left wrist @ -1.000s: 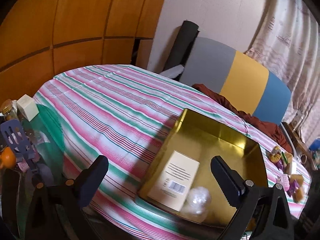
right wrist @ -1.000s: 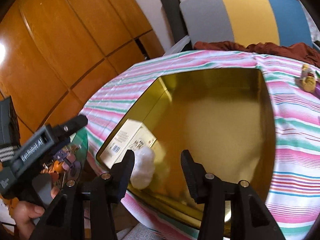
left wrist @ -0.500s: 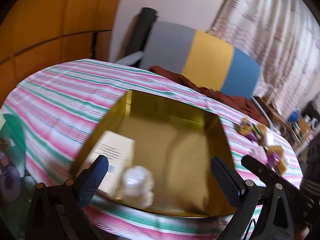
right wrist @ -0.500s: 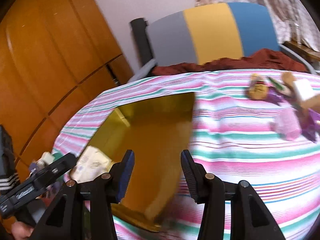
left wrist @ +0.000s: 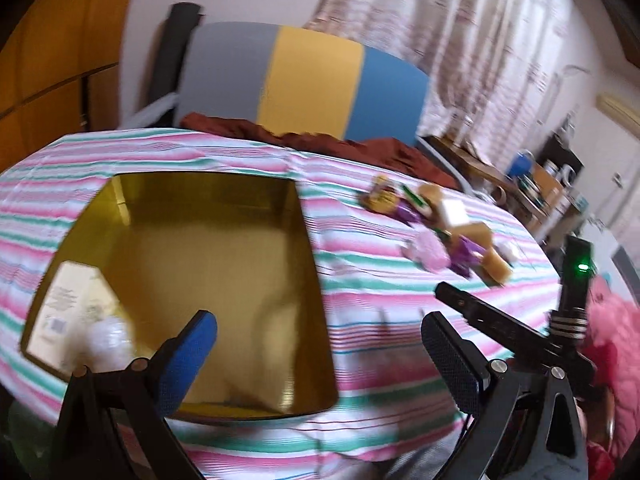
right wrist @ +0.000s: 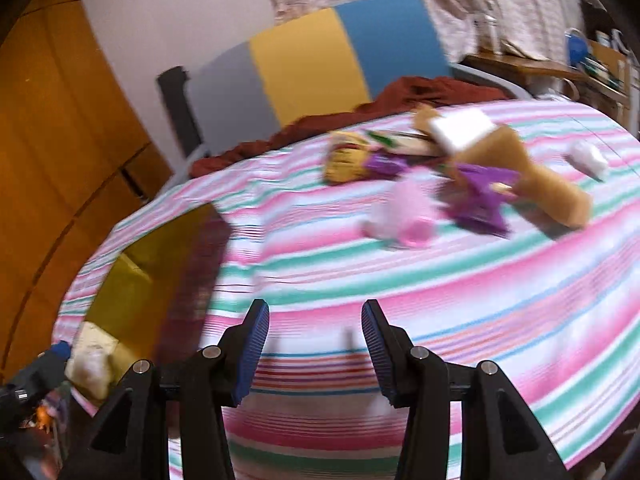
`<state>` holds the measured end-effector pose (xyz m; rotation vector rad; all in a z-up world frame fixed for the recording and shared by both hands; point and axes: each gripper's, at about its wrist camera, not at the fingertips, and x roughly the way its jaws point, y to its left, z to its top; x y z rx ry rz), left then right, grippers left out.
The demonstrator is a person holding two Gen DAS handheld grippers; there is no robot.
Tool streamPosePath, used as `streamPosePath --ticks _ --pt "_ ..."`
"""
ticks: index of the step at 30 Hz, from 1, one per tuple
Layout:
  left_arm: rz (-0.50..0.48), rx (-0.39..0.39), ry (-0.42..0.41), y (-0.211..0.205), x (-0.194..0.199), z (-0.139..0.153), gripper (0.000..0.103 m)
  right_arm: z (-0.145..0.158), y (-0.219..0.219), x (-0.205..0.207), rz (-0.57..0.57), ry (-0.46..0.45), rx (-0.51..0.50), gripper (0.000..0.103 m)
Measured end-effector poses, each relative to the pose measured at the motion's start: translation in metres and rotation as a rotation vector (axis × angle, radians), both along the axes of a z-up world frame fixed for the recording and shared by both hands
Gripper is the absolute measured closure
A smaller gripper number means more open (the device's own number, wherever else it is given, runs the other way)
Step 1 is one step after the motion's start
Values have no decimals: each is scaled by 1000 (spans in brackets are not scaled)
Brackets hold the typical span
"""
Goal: Organize objects
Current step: 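Move both tools back toward the remaining items, then grasp the purple snack packet with the right tool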
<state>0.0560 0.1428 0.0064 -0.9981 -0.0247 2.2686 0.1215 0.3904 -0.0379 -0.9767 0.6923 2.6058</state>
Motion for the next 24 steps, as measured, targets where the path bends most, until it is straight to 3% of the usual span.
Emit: streamPosePath --ticks 6,11,17,24 --pt "-142 -38 -11 44 20 -4 0 -27 49 27 -139 -62 -2 54" --pt "-204 -64 -31 71 29 -14 0 -30 86 36 -207 -51 5 48" --pt "-226 -85 -57 87 35 -23 0 -19 107 9 -172 -4 40 48" --pt "-221 -102 -70 90 39 -29 0 -21 124 -30 -195 -15 80 48"
